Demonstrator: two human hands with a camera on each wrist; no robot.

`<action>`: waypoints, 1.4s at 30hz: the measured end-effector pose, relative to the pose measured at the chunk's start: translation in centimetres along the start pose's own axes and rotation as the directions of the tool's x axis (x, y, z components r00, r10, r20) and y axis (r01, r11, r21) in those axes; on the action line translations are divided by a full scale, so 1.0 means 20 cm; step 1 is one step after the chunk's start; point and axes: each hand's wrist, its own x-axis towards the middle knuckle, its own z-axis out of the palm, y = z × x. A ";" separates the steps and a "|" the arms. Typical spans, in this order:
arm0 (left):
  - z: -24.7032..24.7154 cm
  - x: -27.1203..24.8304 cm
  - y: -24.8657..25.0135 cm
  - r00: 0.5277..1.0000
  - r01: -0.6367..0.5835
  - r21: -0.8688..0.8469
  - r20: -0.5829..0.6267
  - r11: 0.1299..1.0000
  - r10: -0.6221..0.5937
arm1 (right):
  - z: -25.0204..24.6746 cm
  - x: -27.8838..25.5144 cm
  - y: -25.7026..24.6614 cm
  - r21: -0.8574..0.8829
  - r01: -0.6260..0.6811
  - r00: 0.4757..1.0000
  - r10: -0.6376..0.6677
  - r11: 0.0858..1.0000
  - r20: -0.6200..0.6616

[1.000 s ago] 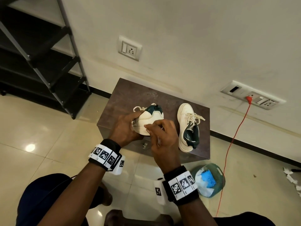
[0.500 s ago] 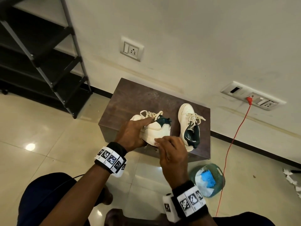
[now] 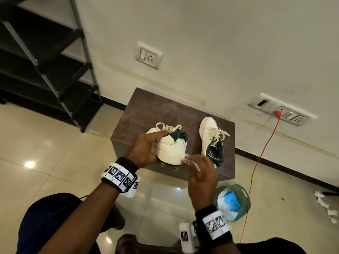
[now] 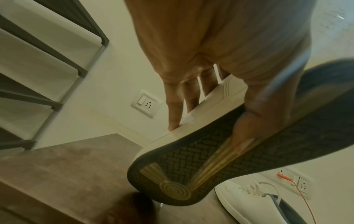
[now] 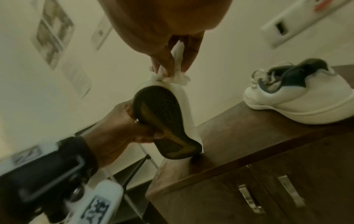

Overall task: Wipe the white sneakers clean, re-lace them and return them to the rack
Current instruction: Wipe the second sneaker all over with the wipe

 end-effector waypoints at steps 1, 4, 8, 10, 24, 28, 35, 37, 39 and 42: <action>0.00 0.00 0.00 1.000 -0.002 -0.004 0.008 1.000 0.002 | 0.00 0.04 0.02 0.027 -0.073 0.997 0.074 0.997 -0.024; 0.02 -0.01 0.01 1.000 -0.001 -0.043 0.025 0.999 0.002 | 0.03 0.21 -0.02 0.146 -0.128 0.989 0.137 0.981 -0.052; 0.01 0.00 0.01 1.000 0.007 -0.085 0.019 0.996 -0.006 | 0.10 0.30 -0.11 0.376 -0.175 0.972 0.220 0.910 -0.080; 0.01 0.01 0.01 1.000 0.011 -0.090 0.000 0.996 -0.012 | 0.11 0.29 -0.14 0.374 -0.200 0.964 0.250 0.906 -0.089; 0.02 0.01 -0.03 0.996 0.056 -0.108 -0.061 0.993 -0.063 | 0.05 0.08 -0.11 0.329 -0.274 0.952 0.303 0.904 -0.040; 0.04 0.01 -0.01 0.996 0.056 -0.107 -0.059 0.993 -0.063 | 0.06 0.02 -0.16 0.246 -0.228 0.965 0.252 0.942 -0.073; 0.09 0.00 -0.02 0.999 0.028 -0.092 -0.041 0.995 -0.032 | 0.09 -0.03 -0.21 0.033 -0.048 0.998 0.049 0.998 -0.042; 0.11 0.01 -0.03 0.999 0.019 -0.080 -0.039 0.997 -0.022 | 0.11 -0.04 -0.20 0.035 -0.042 0.998 0.044 0.998 -0.034; 0.14 0.03 -0.01 0.999 0.011 -0.052 -0.029 0.999 -0.013 | 0.14 -0.05 -0.20 0.063 -0.014 1.000 0.014 0.998 0.012; 0.20 0.05 -0.02 1.000 -0.007 -0.038 0.013 0.999 0.007 | 0.18 -0.06 -0.16 0.048 0.018 0.997 -0.021 0.999 0.068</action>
